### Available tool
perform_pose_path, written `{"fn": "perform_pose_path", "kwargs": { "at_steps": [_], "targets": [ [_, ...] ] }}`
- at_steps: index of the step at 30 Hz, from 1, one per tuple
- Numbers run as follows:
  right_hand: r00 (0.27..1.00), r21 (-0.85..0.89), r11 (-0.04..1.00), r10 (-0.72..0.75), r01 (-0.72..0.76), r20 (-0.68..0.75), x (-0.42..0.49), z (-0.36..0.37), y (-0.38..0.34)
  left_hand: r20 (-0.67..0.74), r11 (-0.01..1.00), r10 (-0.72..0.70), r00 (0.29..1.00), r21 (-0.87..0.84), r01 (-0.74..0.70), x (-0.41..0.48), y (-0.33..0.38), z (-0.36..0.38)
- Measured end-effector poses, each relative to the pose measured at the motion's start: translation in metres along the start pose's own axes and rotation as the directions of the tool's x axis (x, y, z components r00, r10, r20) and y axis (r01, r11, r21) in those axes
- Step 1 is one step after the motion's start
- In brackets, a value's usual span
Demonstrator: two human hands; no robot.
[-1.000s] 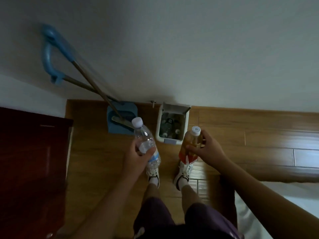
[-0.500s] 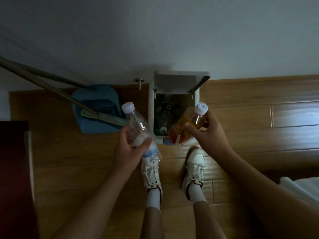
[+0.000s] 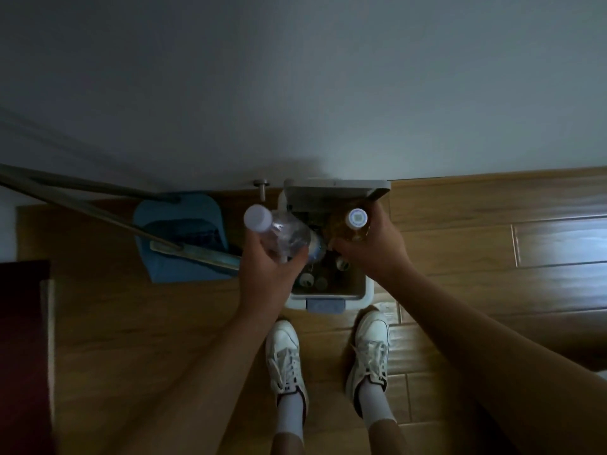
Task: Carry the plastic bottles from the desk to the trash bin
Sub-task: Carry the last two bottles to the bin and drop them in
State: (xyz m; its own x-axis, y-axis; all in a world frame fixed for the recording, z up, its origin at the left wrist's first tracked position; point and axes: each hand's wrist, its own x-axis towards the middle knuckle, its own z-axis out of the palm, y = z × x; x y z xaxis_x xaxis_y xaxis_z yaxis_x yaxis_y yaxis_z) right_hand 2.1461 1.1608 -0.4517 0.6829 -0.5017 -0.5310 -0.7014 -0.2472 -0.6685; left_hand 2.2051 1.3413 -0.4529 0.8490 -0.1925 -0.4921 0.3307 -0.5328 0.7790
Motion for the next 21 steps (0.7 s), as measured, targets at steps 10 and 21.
{"fn": "perform_pose_path", "kwargs": {
  "at_steps": [10,21],
  "targets": [
    [0.999,-0.069,0.997,-0.026,0.028,0.038,0.002,0.012,0.033,0.019,0.979,0.129,0.991,0.155,-0.131,0.012,-0.020,0.034],
    [0.996,-0.075,0.997,-0.021,0.027,0.082,0.000,-0.003,0.016,0.123,0.926,-0.054,0.991,0.377,0.003,0.011,-0.034,-0.011]
  ]
}}
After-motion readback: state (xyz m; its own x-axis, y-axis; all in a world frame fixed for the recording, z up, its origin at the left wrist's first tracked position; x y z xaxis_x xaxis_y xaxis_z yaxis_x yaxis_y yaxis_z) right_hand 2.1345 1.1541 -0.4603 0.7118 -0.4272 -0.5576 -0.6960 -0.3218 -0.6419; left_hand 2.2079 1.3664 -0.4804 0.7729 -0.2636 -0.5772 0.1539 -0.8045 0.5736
